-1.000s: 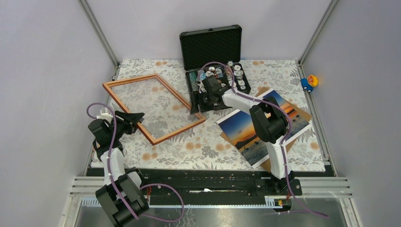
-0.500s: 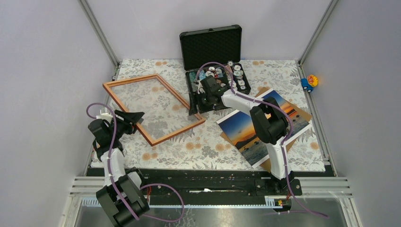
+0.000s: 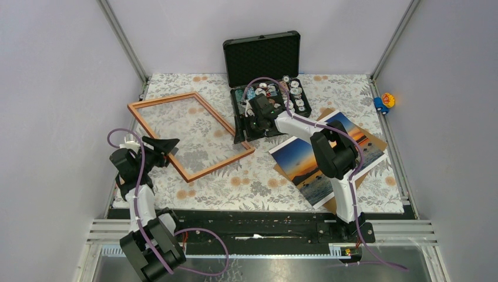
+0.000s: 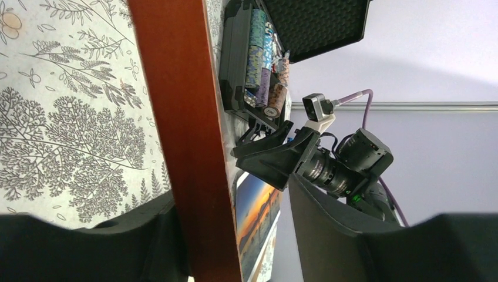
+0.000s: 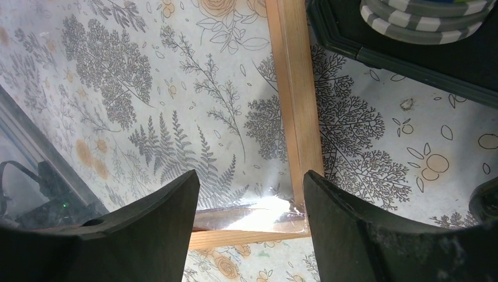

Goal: Put the photo into the frame

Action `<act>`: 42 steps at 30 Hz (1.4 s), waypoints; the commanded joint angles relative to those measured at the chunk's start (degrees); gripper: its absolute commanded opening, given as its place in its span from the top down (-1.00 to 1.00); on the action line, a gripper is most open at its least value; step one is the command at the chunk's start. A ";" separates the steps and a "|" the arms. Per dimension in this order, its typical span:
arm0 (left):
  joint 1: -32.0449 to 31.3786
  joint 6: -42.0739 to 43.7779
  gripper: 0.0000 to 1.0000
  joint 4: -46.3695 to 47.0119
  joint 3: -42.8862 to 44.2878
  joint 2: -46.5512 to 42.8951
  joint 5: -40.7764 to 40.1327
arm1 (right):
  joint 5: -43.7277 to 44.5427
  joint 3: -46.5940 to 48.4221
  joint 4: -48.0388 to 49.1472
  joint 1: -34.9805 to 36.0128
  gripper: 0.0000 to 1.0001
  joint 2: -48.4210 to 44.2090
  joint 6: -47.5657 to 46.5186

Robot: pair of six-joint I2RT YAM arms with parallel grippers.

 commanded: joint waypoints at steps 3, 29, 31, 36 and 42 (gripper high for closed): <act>0.08 -1.06 -0.04 5.13 -0.50 -1.50 1.34 | -2.98 1.47 0.58 1.18 -0.45 0.06 -0.06; 0.14 -15.14 0.07 25.76 -5.93 -0.82 1.87 | -4.83 2.01 0.58 1.27 -0.44 1.41 0.18; 0.07 -15.10 -0.09 25.26 -5.79 -0.82 1.80 | -4.96 2.16 0.59 1.28 -0.43 1.51 0.23; 0.06 -13.76 -0.48 22.62 -5.34 -0.58 1.17 | -5.06 2.20 0.58 1.27 -0.43 1.57 0.20; 0.08 -10.08 -0.69 17.17 -4.20 -0.96 0.51 | -6.02 2.72 1.10 2.25 -0.43 1.86 -0.12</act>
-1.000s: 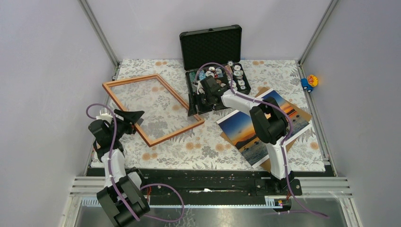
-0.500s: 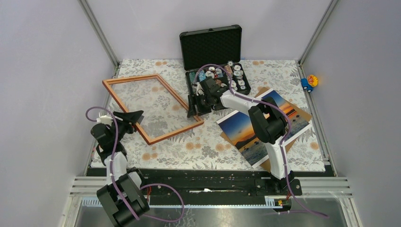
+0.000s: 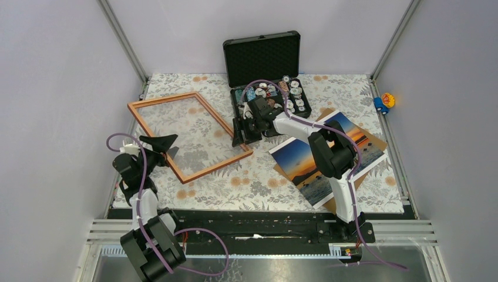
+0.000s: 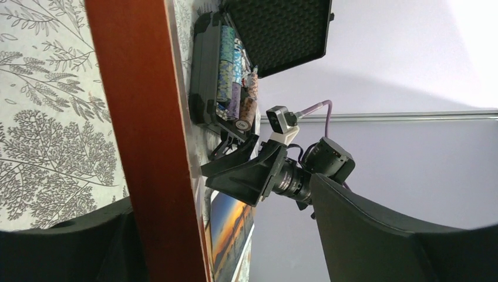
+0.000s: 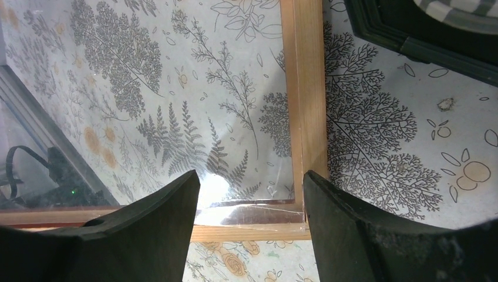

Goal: Put the photo into the frame

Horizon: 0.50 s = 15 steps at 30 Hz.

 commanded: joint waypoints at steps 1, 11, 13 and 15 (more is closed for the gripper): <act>0.04 4.04 -0.69 -2.00 2.18 -1.35 0.20 | -2.94 2.81 1.13 2.05 -0.43 0.70 -0.36; 0.07 11.37 -0.87 -12.70 5.36 -2.29 -1.57 | -0.27 2.62 1.83 3.86 -0.45 -0.34 -3.03; 0.06 12.14 -0.90 -15.01 5.88 -2.37 -2.20 | 3.12 3.33 0.40 3.84 -0.51 0.01 -3.08; 0.01 15.01 -0.94 -19.12 6.99 -2.37 -3.33 | 5.94 4.31 -0.70 3.84 -0.61 0.05 -3.16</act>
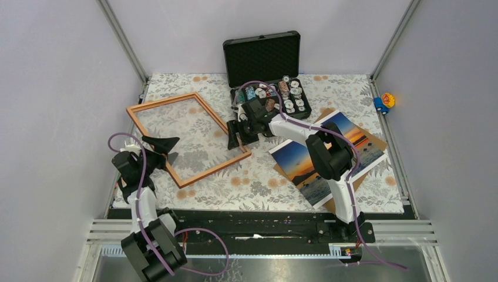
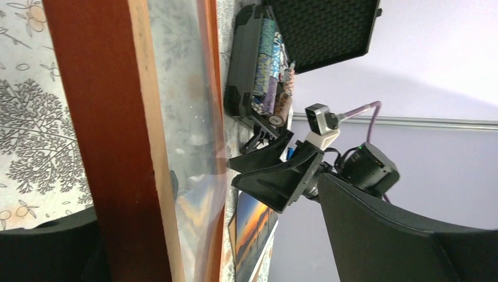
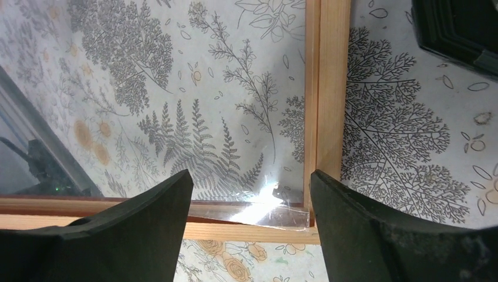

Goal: Put the photo into the frame

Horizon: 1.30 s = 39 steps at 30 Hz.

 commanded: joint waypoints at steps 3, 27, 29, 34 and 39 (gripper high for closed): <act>-0.18 7.40 -0.97 -10.05 5.29 -1.13 -2.95 | 5.82 5.58 -2.51 1.40 -0.66 0.21 -1.17; -1.71 12.71 -0.98 -62.54 28.47 8.69 -53.37 | 8.93 4.05 -6.14 1.39 -0.98 -4.03 -1.91; -2.18 12.72 -0.98 -63.75 29.67 8.88 -55.86 | 9.79 2.52 -6.14 1.39 -0.98 -5.23 -1.91; -13.54 18.90 -0.97 -58.92 33.76 7.58 -54.85 | 12.02 -3.93 -6.14 0.96 -0.98 -12.85 -2.45; -30.95 25.29 -0.98 -42.28 32.91 3.16 -39.49 | 17.79 -15.43 -6.27 -0.14 -0.99 -24.01 -4.04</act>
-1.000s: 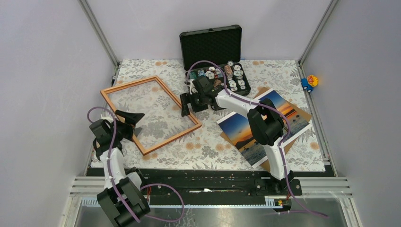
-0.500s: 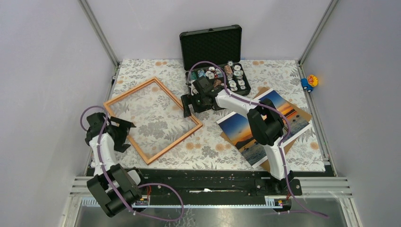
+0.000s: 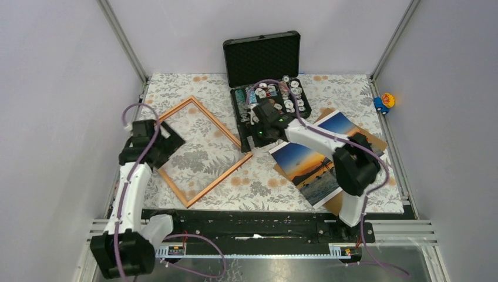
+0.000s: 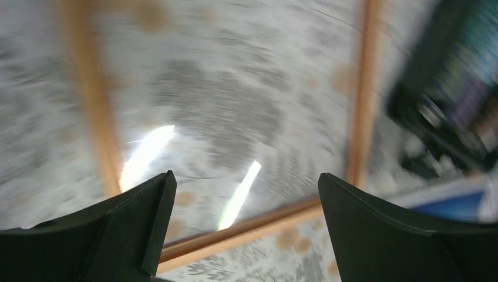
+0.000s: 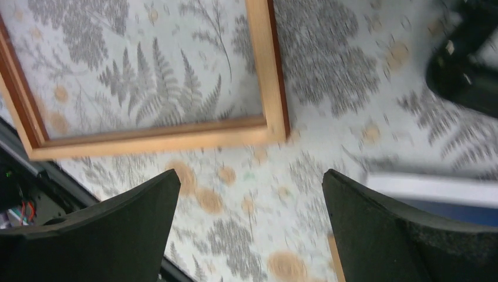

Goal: Put the photo into the frame

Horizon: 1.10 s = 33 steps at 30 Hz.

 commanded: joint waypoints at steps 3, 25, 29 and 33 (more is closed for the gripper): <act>-18.96 4.67 -0.98 25.28 -1.91 -6.38 13.05 | 9.10 -14.61 -0.26 -2.31 -0.99 -19.42 -0.23; -59.37 -1.65 -0.97 50.40 2.00 30.76 12.41 | 21.28 -49.47 -8.44 -27.83 -0.99 -59.35 28.11; -61.15 -3.02 -0.97 54.18 2.78 35.67 15.57 | 23.01 -50.22 -9.29 -30.25 -0.99 -62.12 28.82; -63.31 -3.53 -0.97 54.88 7.35 42.18 19.52 | 27.09 -48.20 -15.42 -31.85 -0.99 -61.22 32.40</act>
